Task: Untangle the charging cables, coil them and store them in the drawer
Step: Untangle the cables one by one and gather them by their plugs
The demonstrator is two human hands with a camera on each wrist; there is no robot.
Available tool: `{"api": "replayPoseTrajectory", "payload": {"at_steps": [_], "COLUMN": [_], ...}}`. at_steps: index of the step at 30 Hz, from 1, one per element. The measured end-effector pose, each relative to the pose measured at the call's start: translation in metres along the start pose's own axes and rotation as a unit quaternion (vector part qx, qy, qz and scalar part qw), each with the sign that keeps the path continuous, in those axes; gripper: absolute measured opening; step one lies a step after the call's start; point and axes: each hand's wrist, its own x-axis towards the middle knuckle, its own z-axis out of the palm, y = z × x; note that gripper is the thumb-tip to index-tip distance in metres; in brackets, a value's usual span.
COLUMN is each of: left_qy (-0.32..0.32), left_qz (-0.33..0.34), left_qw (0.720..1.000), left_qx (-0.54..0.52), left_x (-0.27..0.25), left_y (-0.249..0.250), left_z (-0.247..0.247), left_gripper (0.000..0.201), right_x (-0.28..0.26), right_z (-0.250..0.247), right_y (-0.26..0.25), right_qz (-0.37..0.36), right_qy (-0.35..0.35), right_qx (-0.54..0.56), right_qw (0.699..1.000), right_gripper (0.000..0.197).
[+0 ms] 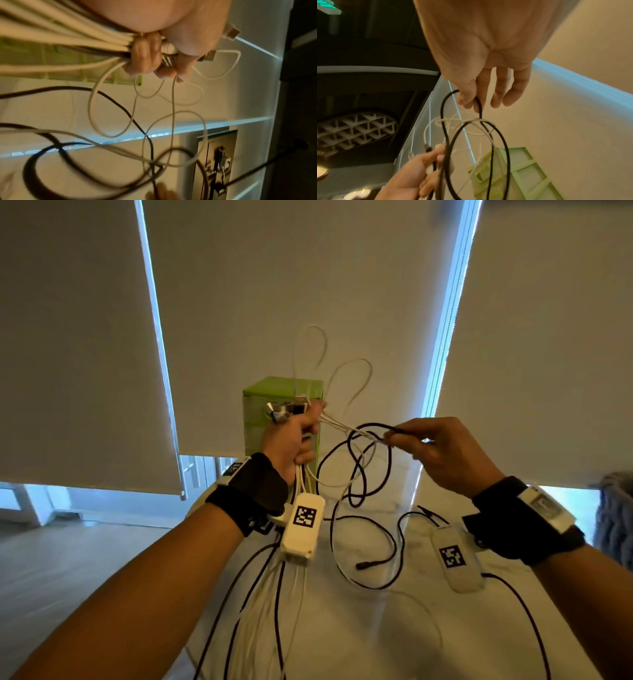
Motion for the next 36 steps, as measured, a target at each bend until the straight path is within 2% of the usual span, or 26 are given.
{"api": "replayPoseTrajectory", "payload": {"at_steps": [2, 5, 8, 11, 13, 15, 20, 23, 25, 27, 28, 29, 31, 32, 34, 36], "left_qy": [0.052, 0.109, 0.155, 0.228, 0.263, 0.279, 0.341, 0.370, 0.353, 0.325, 0.313, 0.300, 0.263, 0.240, 0.200, 0.176], "left_qz": [0.002, 0.000, -0.001, 0.003, 0.009, 0.019, 0.039, 0.030, 0.032, 0.043, 0.053, 0.063, 0.070, 0.064, 0.057, 0.062], "left_qw": [0.998, 0.992, 0.986, 0.973, 0.964, 0.959, 0.938, 0.928, 0.935, 0.945, 0.948, 0.951, 0.960, 0.966, 0.974, 0.977], "left_qx": [-0.040, -0.060, -0.060, -0.038, -0.028, -0.043, -0.051, -0.038, -0.020, 0.007, 0.026, 0.041, 0.059, 0.069, 0.091, 0.104], "left_x": [0.005, 0.012, 0.015, 0.018, 0.021, 0.026, 0.030, 0.025, 0.021, 0.019, 0.018, 0.017, 0.014, 0.011, 0.006, 0.000], "left_y": [0.001, 0.001, 0.001, 0.001, -0.001, -0.006, -0.011, -0.011, -0.011, -0.010, -0.010, -0.010, -0.010, -0.011, -0.016, -0.017], "left_z": [-0.009, -0.030, -0.046, -0.056, -0.065, -0.070, -0.071, -0.076, -0.075, -0.065, -0.056, -0.046, -0.022, -0.009, 0.009, 0.017], "left_gripper": [0.012, 0.010, 0.010, 0.010, 0.012, 0.013, 0.021, 0.031, 0.019, 0.017, 0.020, 0.021, 0.014, 0.009, 0.008, 0.008], "right_x": [-0.003, -0.010, -0.012, -0.013, -0.017, -0.021, -0.033, -0.047, -0.052, -0.048, -0.041, -0.033, -0.019, -0.013, -0.004, 0.004], "right_z": [-0.002, -0.011, -0.024, -0.042, -0.053, -0.058, -0.066, -0.071, -0.066, -0.058, -0.054, -0.047, -0.022, -0.005, 0.038, 0.079], "right_y": [0.008, 0.027, 0.049, 0.074, 0.092, 0.110, 0.168, 0.199, 0.199, 0.178, 0.160, 0.137, 0.079, 0.049, 0.006, -0.006], "right_qz": [0.001, 0.063, 0.124, 0.168, 0.197, 0.226, 0.304, 0.343, 0.388, 0.384, 0.353, 0.303, 0.173, 0.120, 0.086, 0.085], "right_qy": [0.036, 0.080, 0.142, 0.207, 0.212, 0.204, 0.235, 0.174, 0.072, -0.039, -0.066, -0.065, -0.035, -0.050, -0.154, -0.236], "right_qx": [0.025, 0.104, 0.167, 0.190, 0.193, 0.176, 0.008, -0.116, -0.128, -0.155, -0.163, -0.159, -0.123, -0.098, -0.065, -0.057], "right_qw": [0.999, 0.989, 0.968, 0.945, 0.938, 0.936, 0.923, 0.916, 0.910, 0.910, 0.919, 0.937, 0.977, 0.987, 0.982, 0.966], "right_gripper": [0.018, 0.013, 0.016, 0.015, 0.014, 0.011, 0.016, 0.019, 0.020, 0.039, 0.055, 0.065, 0.065, 0.062, 0.061, 0.047]}}
